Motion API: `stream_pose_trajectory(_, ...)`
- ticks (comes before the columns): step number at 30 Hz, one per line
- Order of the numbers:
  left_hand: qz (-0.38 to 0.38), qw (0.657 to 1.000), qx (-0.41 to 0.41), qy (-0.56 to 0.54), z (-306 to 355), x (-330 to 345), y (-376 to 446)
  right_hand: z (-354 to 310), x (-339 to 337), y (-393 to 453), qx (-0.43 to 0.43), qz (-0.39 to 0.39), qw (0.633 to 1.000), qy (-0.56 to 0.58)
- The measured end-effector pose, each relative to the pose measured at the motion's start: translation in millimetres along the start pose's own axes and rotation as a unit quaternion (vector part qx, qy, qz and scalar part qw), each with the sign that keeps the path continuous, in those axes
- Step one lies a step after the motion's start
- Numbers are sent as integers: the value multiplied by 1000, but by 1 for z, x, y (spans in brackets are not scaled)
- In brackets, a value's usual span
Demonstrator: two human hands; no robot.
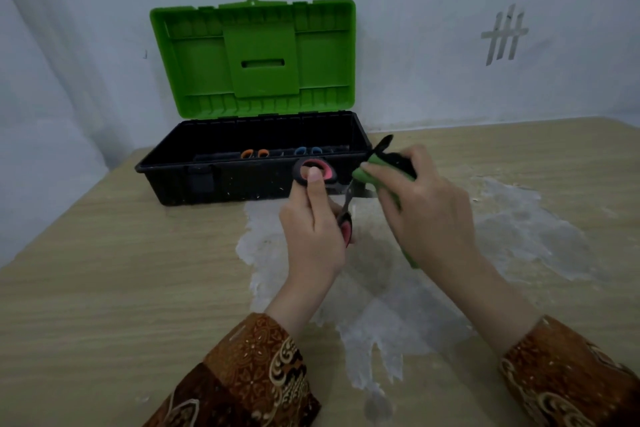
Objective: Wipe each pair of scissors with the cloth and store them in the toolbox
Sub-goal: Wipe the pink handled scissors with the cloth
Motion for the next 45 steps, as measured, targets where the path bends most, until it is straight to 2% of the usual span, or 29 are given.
stream_pose_trajectory(2, -30, 998, 38, 44, 2, 1, -1, 1, -2, 1, -3, -2, 1000, 25)
stream_pose_trajectory(5, -75, 989, 63, 114, -1, 3, -1, -8, 5, 0, -33, -53, 998, 18)
stream_pose_trajectory(7, -52, 992, 47, 103, -4, -3, 3, -8, 3, 0, -36, -62, 997, 15)
stream_pose_trajectory(9, 12, 998, 16, 60, -7, -15, 11, -4, 0, -2, -30, -40, 998, 28)
stream_pose_trajectory(11, 42, 998, 2, 37, -8, -18, 14, -4, -2, -4, -26, -11, 998, 50)
stream_pose_trajectory(13, 34, 999, 2, 31, -6, -12, 10, -14, 2, -5, -36, -4, 998, 45)
stream_pose_trajectory(16, 22, 999, -4, 24, -3, -5, 5, -27, 12, -6, -63, -32, 997, 19)
stream_pose_trajectory(20, 23, 999, -4, 32, -1, -6, 5, -11, 5, -5, -11, -10, 1000, -9)
stream_pose_trajectory(22, 18, 998, 4, 59, 2, -4, 4, -15, 3, -6, -31, -2, 999, 15)
stream_pose_trajectory(25, 13, 997, 10, 79, 2, -5, 4, -30, 10, -8, -77, -40, 995, 54)
stream_pose_trajectory(27, 20, 996, 15, 80, 1, -10, 6, -24, 11, -5, -67, -59, 991, 100)
stream_pose_trajectory(32, 10, 999, 31, 40, 7, -8, 7, -14, 2, -8, -39, 9, 992, 121)
stream_pose_trajectory(36, -58, 996, 60, 17, 16, -2, 5, 2, -15, -1, 11, 74, 982, 171)
stream_pose_trajectory(38, -83, 993, 77, 29, 19, 0, 4, 3, -19, 0, -7, 65, 987, 149)
stream_pose_trajectory(42, 6, 999, -14, -51, 11, -7, 6, -15, -6, -5, -75, 0, 995, 63)
stream_pose_trajectory(45, 54, 985, -86, -139, 4, -16, 9, -19, 0, -8, -95, -41, 994, 30)
Point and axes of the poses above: each hand's wrist, its own y-axis towards the middle knuckle, its own x-axis out of the palm, z = x × y, the point moved 4 cm from there along y, towards the middle knuckle, and after that the axes turned 12 degrees about -z, right-handed, at the moved point
